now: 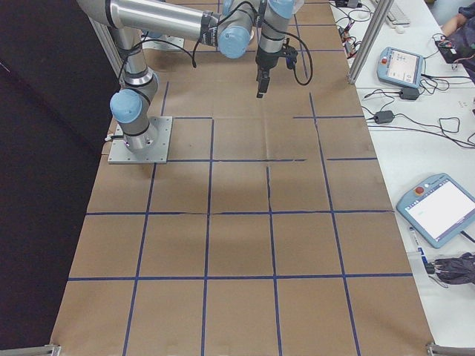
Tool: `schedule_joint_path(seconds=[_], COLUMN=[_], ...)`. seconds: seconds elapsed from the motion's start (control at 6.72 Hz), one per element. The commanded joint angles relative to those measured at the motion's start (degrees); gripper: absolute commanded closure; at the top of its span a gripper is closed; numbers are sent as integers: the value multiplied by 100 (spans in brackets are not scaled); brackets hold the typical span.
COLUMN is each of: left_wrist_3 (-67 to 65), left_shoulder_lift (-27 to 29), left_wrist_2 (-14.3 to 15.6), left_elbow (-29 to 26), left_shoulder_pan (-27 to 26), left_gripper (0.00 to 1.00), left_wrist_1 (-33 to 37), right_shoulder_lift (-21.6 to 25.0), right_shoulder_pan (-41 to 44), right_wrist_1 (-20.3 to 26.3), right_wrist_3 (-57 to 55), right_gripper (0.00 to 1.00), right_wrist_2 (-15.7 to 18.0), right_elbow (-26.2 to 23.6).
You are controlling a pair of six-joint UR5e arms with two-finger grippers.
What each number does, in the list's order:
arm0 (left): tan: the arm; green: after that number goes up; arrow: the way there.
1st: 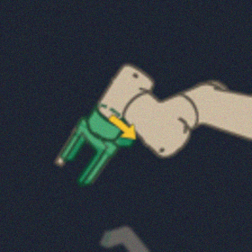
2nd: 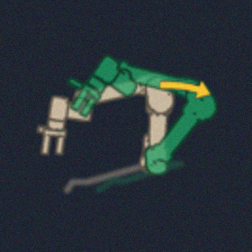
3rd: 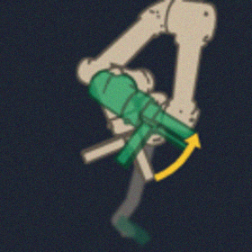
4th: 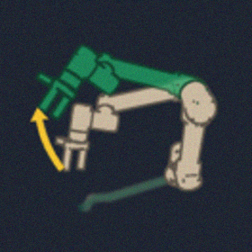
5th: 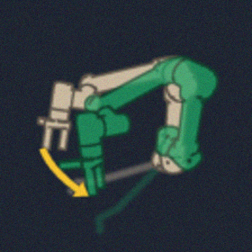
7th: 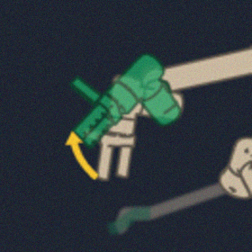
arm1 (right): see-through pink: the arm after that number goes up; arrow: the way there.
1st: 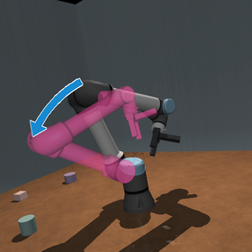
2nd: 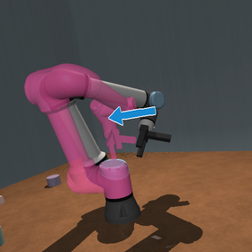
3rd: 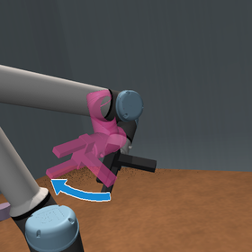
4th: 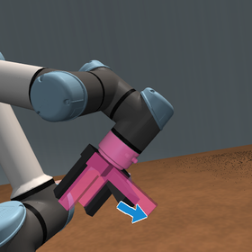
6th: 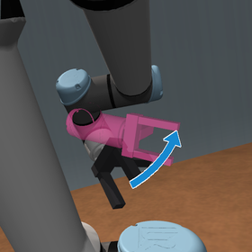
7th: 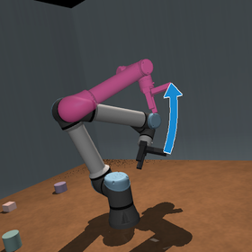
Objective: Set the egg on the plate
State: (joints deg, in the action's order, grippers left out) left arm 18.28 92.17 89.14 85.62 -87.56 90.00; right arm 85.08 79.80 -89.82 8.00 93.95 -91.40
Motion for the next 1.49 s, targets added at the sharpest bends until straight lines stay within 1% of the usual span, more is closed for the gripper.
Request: schedule_joint_path(seconds=[0.0, 0.3, 0.45, 1.34], left_wrist_3=[-630, -607, -641, -694], left_shoulder_lift=[12, 29, 30, 3], left_wrist_2=[33, 25, -36, -37], left_elbow=[24, 42, 112, 165], left_shoulder_pan=[11, 247, 257, 257], left_gripper=[0, 0, 0, 0], left_wrist_1=[-44, 35, -35, -53], right_shoulder_lift=[0, 0, 0, 0], right_shoulder_pan=[0, 0, 0, 0], right_wrist_1=[0, 0, 0, 0], right_wrist_3=[0, 0, 0, 0], right_gripper=[0, 0, 0, 0], right_wrist_2=[0, 0, 0, 0], right_elbow=[0, 0, 0, 0])
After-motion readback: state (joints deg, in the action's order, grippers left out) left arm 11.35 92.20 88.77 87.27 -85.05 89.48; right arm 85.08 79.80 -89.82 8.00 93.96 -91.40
